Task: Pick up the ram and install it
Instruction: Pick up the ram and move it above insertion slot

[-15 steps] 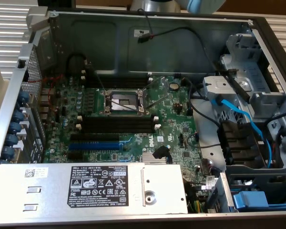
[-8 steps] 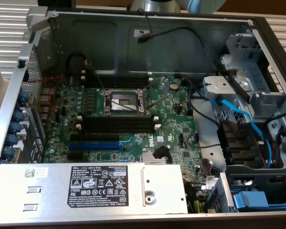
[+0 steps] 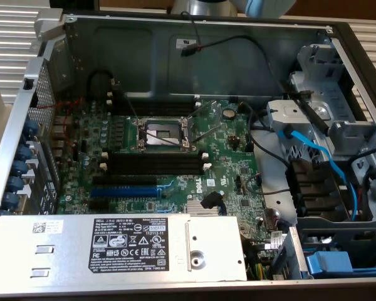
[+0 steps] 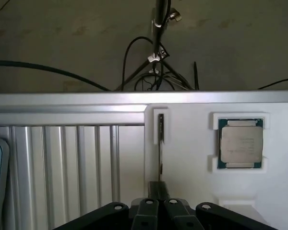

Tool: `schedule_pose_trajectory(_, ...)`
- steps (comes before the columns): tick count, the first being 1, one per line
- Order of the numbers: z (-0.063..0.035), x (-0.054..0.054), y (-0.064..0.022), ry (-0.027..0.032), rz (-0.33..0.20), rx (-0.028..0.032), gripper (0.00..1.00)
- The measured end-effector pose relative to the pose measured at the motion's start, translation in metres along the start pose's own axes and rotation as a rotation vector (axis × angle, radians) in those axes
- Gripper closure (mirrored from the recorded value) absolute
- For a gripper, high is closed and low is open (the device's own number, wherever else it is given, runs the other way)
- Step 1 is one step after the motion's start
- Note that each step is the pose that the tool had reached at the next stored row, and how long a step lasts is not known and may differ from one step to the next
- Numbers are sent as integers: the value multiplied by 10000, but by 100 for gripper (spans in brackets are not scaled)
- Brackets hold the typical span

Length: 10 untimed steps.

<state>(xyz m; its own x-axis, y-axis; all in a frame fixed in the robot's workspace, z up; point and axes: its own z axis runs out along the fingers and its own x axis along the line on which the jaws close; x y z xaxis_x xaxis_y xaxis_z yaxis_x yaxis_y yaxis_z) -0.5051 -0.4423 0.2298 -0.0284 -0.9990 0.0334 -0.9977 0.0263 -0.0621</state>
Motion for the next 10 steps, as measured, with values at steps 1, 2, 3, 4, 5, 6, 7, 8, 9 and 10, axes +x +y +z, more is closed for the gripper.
schedule_pose_trajectory(1,17,-12,23,-1,1,1,89)
schedule_pose_trajectory(2,36,-20,31,-4,1,4,89)
schedule_pose_trajectory(3,51,-20,32,-6,0,3,89)
schedule_pose_trajectory(4,64,-20,34,-15,1,1,89)
schedule_pose_trajectory(5,80,-21,35,-26,2,1,89)
schedule_pose_trajectory(6,96,-21,36,-39,3,1,89)
schedule_pose_trajectory(7,107,-22,37,-50,4,0,89)
schedule_pose_trajectory(8,110,-23,37,-58,4,-1,89)
schedule_pose_trajectory(9,109,-24,37,-62,4,-2,89)
schedule_pose_trajectory(10,109,-24,37,-64,4,-2,89)
